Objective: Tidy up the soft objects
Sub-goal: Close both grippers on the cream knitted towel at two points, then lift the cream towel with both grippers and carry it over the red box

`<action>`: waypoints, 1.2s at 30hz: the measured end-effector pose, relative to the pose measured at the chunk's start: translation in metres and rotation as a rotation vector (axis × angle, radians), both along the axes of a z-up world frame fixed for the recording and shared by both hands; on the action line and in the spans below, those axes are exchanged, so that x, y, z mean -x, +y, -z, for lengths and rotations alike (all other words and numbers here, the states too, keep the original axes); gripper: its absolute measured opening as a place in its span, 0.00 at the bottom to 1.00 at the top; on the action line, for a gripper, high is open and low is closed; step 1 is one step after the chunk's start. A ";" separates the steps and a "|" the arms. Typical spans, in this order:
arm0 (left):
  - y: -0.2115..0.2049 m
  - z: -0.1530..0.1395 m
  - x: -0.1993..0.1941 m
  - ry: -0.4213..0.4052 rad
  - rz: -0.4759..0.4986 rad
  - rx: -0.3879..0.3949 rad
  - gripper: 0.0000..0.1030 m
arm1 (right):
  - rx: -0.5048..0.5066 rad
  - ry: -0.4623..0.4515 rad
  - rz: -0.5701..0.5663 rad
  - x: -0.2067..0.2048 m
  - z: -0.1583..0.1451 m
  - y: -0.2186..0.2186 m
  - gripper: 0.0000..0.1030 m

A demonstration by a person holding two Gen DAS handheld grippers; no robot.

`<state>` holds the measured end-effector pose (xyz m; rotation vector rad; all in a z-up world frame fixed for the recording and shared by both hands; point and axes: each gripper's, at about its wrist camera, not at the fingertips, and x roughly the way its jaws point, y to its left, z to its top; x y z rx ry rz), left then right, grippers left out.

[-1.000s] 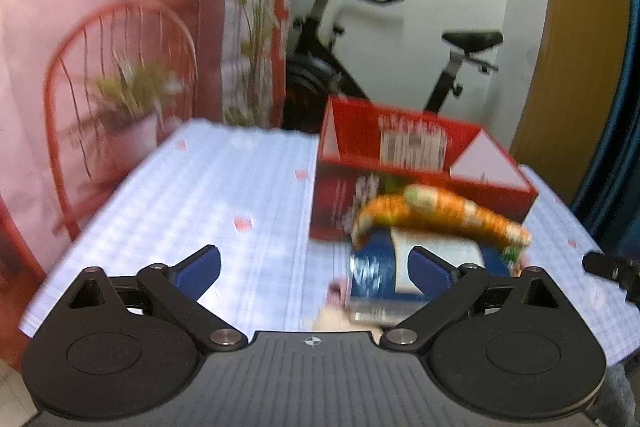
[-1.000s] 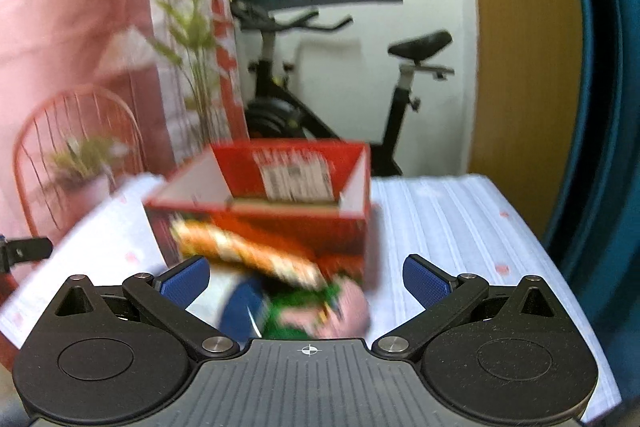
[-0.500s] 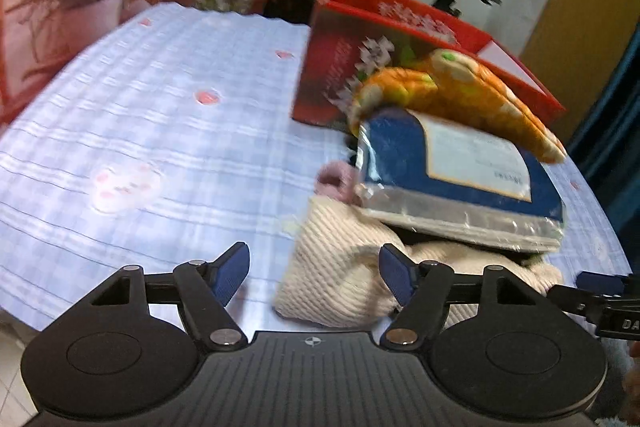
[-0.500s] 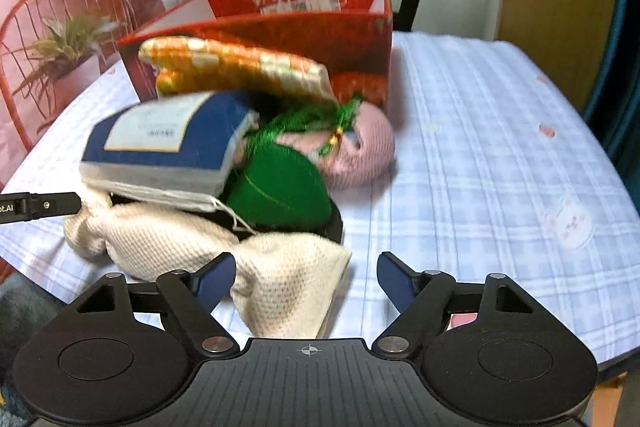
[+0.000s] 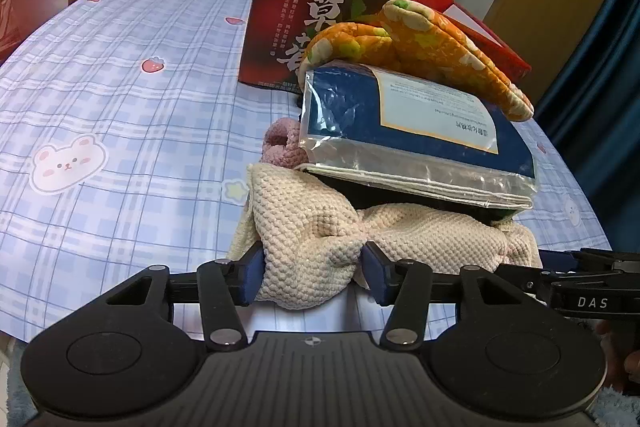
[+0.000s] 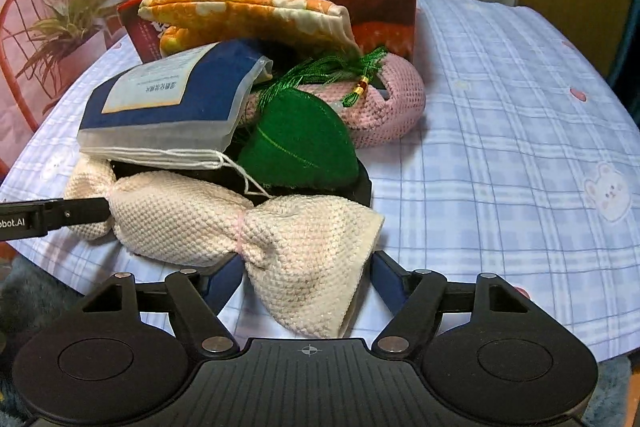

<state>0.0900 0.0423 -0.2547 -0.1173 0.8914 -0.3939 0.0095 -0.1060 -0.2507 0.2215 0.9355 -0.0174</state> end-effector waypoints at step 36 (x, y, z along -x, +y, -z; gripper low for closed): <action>-0.011 -0.093 0.060 -0.353 -0.032 -0.129 0.20 | -0.069 -0.238 -0.072 0.025 -0.053 0.004 0.20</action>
